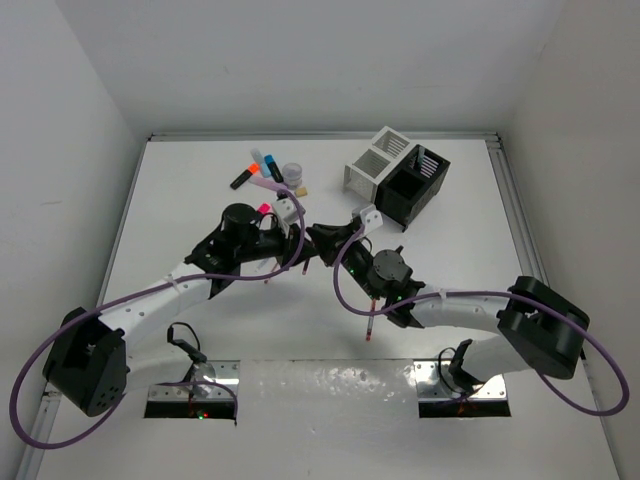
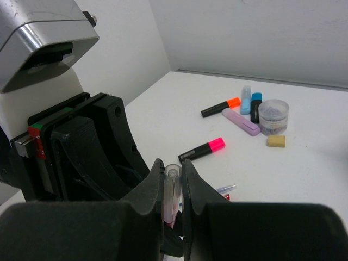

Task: Sort the stationery into containers
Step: Close the pen cap on the pen.

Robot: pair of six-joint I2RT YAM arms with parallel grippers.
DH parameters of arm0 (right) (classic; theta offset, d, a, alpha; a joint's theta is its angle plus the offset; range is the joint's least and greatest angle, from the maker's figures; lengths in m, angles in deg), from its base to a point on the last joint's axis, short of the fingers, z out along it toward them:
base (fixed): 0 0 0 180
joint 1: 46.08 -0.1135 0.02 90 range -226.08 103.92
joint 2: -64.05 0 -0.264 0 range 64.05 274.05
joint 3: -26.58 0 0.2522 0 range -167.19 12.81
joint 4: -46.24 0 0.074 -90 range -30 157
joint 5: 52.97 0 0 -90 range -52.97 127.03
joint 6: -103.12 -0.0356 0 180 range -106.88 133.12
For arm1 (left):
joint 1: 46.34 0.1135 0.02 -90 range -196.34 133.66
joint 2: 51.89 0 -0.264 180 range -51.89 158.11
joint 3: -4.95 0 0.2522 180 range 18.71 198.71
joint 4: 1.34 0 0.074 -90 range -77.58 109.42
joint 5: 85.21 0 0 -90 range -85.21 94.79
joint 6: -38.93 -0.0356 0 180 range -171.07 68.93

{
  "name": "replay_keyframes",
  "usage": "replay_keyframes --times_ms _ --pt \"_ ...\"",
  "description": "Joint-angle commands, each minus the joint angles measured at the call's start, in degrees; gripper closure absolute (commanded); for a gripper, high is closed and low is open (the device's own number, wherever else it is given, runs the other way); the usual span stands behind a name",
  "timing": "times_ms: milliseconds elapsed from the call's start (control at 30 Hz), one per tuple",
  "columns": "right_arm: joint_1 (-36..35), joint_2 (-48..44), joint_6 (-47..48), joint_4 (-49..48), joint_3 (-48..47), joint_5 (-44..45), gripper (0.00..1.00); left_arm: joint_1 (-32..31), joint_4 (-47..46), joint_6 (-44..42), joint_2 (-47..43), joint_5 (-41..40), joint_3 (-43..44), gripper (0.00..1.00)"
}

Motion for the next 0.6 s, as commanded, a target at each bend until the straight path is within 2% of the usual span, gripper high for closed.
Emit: replay_keyframes --times_ms 0,133,233,300,433,567 --pt "-3.27 4.92 -0.47 22.00 5.73 -4.76 1.00 0.99 -25.81 1.40 -4.34 -0.48 5.38 1.00" --pt "-3.27 1.78 0.13 22.34 4.06 -5.11 1.00 0.99 -25.46 1.48 -4.51 0.22 4.86 1.00" --pt "-2.23 -2.62 2.94 26.46 -0.41 -4.24 1.00 0.73 -24.76 1.57 -4.60 2.15 4.15 1.00" --pt "-1.52 -4.74 5.57 28.31 -3.65 -4.23 0.95 0.55 -23.96 1.57 -4.60 2.77 3.63 1.00" --pt "0.33 -10.09 9.18 33.15 -9.64 -3.53 0.74 0.55 -21.51 1.40 -4.78 2.25 2.83 1.00" --pt "1.65 -15.11 11.04 32.98 -11.15 -4.06 0.60 0.55 -20.54 1.22 -4.95 2.34 2.57 1.00"
